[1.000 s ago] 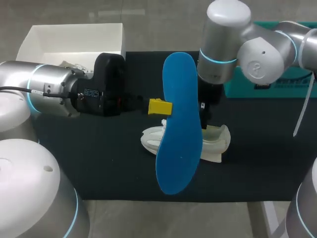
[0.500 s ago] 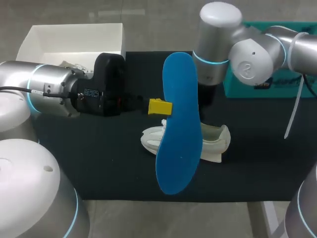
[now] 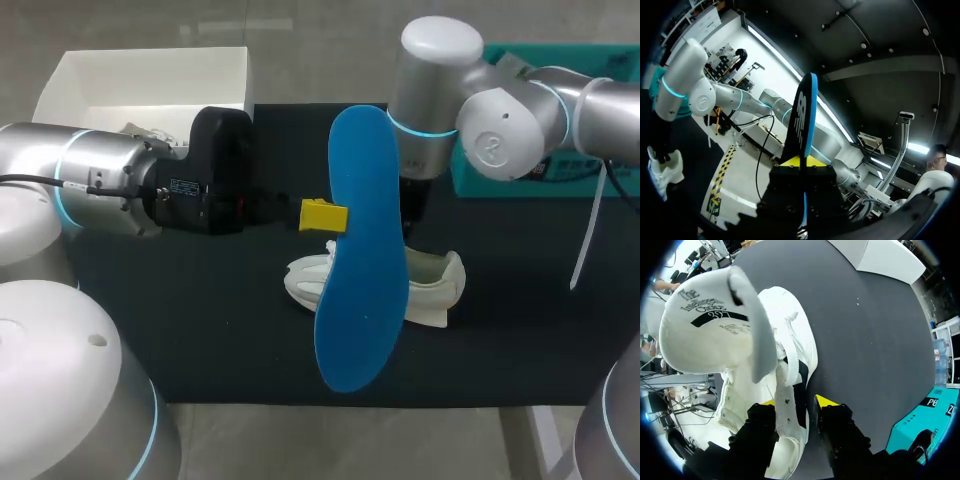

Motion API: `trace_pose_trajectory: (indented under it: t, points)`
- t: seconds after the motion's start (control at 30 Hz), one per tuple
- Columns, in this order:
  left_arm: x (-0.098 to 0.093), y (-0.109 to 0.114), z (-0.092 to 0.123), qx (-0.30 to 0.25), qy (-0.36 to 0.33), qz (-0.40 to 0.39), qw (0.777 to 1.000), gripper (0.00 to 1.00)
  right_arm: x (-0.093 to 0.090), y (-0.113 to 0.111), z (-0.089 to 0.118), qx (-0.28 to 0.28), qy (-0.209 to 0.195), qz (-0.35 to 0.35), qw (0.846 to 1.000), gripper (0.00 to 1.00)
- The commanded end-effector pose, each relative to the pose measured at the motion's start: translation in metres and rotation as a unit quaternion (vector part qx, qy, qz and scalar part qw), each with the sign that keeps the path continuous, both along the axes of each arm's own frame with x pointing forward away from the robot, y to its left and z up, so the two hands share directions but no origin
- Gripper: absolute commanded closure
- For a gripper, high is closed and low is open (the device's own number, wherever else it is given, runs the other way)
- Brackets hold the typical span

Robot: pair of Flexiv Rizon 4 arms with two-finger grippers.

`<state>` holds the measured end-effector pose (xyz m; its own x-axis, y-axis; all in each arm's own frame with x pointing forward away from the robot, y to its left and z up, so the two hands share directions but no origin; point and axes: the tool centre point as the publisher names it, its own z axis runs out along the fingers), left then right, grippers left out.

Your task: Take the shoe out of the shoebox, open the shoe tongue, remove and reinsert the insole, then place the shoe into the shoebox

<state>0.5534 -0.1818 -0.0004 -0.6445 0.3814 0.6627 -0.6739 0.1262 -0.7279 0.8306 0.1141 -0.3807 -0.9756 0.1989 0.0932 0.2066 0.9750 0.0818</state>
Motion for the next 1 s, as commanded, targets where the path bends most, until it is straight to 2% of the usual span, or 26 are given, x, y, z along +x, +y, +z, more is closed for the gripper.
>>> trace_pose_trajectory:
  t: [0.03, 0.2, 0.4, 0.53, 0.63, 0.7, 0.73, 1.0]
  points:
    - [-0.001, -0.002, -0.001, -0.002, 0.000, 0.001, 1.000, 1.00, -0.001, 0.000, 0.000, -0.001, -0.001, 0.000, 1.000, 1.00]
    - [-0.001, -0.002, -0.001, -0.002, 0.000, 0.001, 1.000, 1.00, -0.007, 0.002, 0.009, 0.024, -0.005, -0.027, 0.999, 1.00]
    - [-0.001, -0.002, -0.001, -0.002, 0.000, 0.001, 1.000, 1.00, -0.007, 0.008, 0.027, 0.028, -0.007, -0.154, 0.988, 1.00]
    - [-0.001, -0.002, -0.001, -0.002, 0.000, 0.001, 1.000, 1.00, -0.002, 0.013, 0.037, 0.080, 0.002, -0.284, 0.956, 1.00]
    - [-0.001, -0.002, -0.001, -0.002, 0.000, 0.001, 1.000, 1.00, 0.003, 0.021, 0.043, 0.069, 0.022, -0.339, 0.938, 1.00]
    - [-0.001, -0.002, -0.001, -0.002, 0.000, 0.001, 1.000, 1.00, 0.007, 0.026, 0.052, 0.050, 0.020, -0.362, 0.931, 1.00]
    - [-0.001, -0.002, -0.001, -0.002, 0.000, 0.001, 1.000, 1.00, 0.009, 0.028, 0.057, 0.040, 0.011, -0.356, 0.933, 1.00]
    - [-0.001, -0.002, -0.001, -0.002, 0.000, 0.001, 1.000, 1.00, 0.009, 0.028, 0.057, 0.040, 0.011, -0.356, 0.933, 1.00]
